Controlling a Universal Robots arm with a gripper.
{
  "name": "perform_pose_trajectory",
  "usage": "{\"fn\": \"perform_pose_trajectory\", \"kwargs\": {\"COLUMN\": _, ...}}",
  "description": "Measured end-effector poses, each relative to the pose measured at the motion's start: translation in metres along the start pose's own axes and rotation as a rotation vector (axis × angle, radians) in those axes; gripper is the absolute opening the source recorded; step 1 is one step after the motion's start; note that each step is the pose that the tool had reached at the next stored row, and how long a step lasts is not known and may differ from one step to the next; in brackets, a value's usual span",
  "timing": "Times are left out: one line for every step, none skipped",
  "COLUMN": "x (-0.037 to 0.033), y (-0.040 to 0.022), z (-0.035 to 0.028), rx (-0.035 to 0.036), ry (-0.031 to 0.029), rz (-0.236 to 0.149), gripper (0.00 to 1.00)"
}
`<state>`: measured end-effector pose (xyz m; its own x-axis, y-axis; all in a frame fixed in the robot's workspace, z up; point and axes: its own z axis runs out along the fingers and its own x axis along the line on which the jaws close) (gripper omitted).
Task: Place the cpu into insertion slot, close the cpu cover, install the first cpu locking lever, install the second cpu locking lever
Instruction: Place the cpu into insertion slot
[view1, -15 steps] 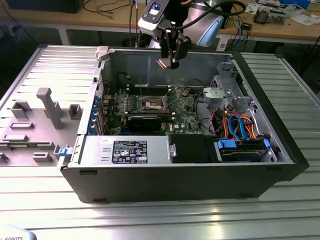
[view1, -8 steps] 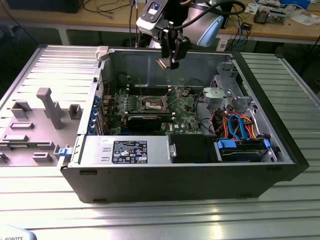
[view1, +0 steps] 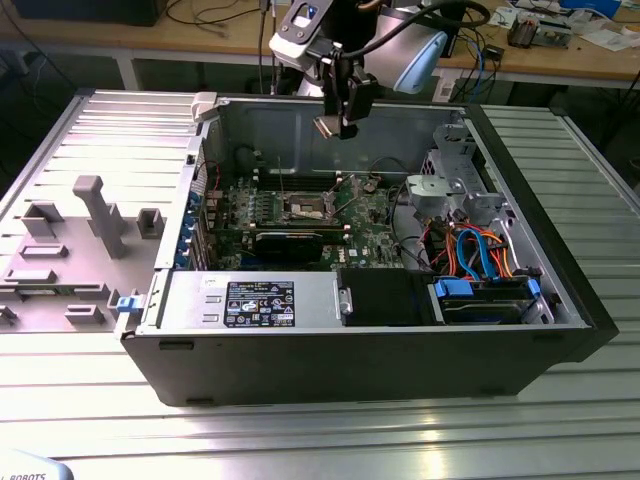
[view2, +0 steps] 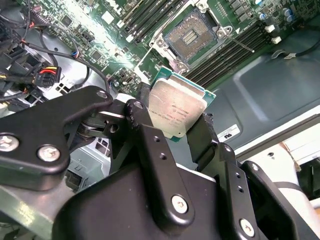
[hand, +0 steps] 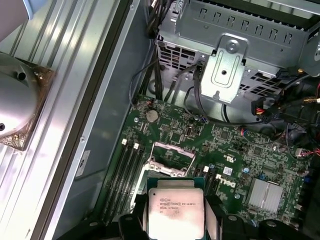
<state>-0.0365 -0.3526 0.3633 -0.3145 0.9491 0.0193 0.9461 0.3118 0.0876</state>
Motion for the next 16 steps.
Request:
{"fn": "perform_pose_trajectory", "kwargs": {"x": 0.0, "y": 0.0, "z": 0.0, "rx": -0.0001, "ry": -0.0005, "rz": 0.006, "gripper": 0.54}}
{"fn": "perform_pose_trajectory", "kwargs": {"x": 0.0, "y": 0.0, "z": 0.0, "rx": -0.0002, "ry": -0.0007, "rz": 0.009, "gripper": 0.54}}
{"fn": "perform_pose_trajectory", "kwargs": {"x": 0.0, "y": 0.0, "z": 0.0, "rx": -0.0002, "ry": -0.0008, "rz": 0.01, "gripper": 0.54}}
{"fn": "perform_pose_trajectory", "kwargs": {"x": 0.0, "y": 0.0, "z": 0.0, "rx": -0.0002, "ry": -0.0009, "rz": 0.01, "gripper": 0.54}}
{"fn": "perform_pose_trajectory", "kwargs": {"x": 0.0, "y": 0.0, "z": 0.0, "rx": -0.0001, "ry": -0.0009, "rz": 0.01, "gripper": 0.54}}
{"fn": "perform_pose_trajectory", "kwargs": {"x": 0.0, "y": 0.0, "z": 0.0, "rx": -0.0002, "ry": -0.0009, "rz": 0.01, "gripper": 0.54}}
{"fn": "perform_pose_trajectory", "kwargs": {"x": 0.0, "y": 0.0, "z": 0.0, "rx": -0.0002, "ry": -0.0009, "rz": 0.01, "gripper": 0.54}}
{"fn": "perform_pose_trajectory", "kwargs": {"x": 0.0, "y": 0.0, "z": 0.0, "rx": -0.0002, "ry": -0.0009, "rz": 0.01, "gripper": 0.54}}
{"fn": "perform_pose_trajectory", "kwargs": {"x": 0.0, "y": 0.0, "z": 0.0, "rx": -0.0002, "ry": -0.0009, "rz": 0.011, "gripper": 0.54}}
{"fn": "perform_pose_trajectory", "kwargs": {"x": 0.0, "y": 0.0, "z": 0.0, "rx": -0.0002, "ry": -0.0009, "rz": 0.01, "gripper": 0.54}}
{"fn": "perform_pose_trajectory", "kwargs": {"x": 0.0, "y": 0.0, "z": 0.0, "rx": -0.0002, "ry": -0.0009, "rz": 0.011, "gripper": 0.54}}
{"fn": "perform_pose_trajectory", "kwargs": {"x": 0.0, "y": 0.0, "z": 0.0, "rx": -0.0002, "ry": -0.001, "rz": 0.011, "gripper": 0.54}}
{"fn": "perform_pose_trajectory", "kwargs": {"x": 0.0, "y": 0.0, "z": 0.0, "rx": -0.0002, "ry": -0.001, "rz": 0.011, "gripper": 0.54}}
{"fn": "perform_pose_trajectory", "kwargs": {"x": 0.0, "y": 0.0, "z": 0.0, "rx": -0.0002, "ry": -0.0009, "rz": 0.011, "gripper": 0.54}}
{"fn": "perform_pose_trajectory", "kwargs": {"x": 0.0, "y": 0.0, "z": 0.0, "rx": -0.0003, "ry": -0.0009, "rz": 0.011, "gripper": 0.54}}
{"fn": "perform_pose_trajectory", "kwargs": {"x": 0.0, "y": 0.0, "z": 0.0, "rx": -0.0002, "ry": -0.0009, "rz": 0.011, "gripper": 0.54}}
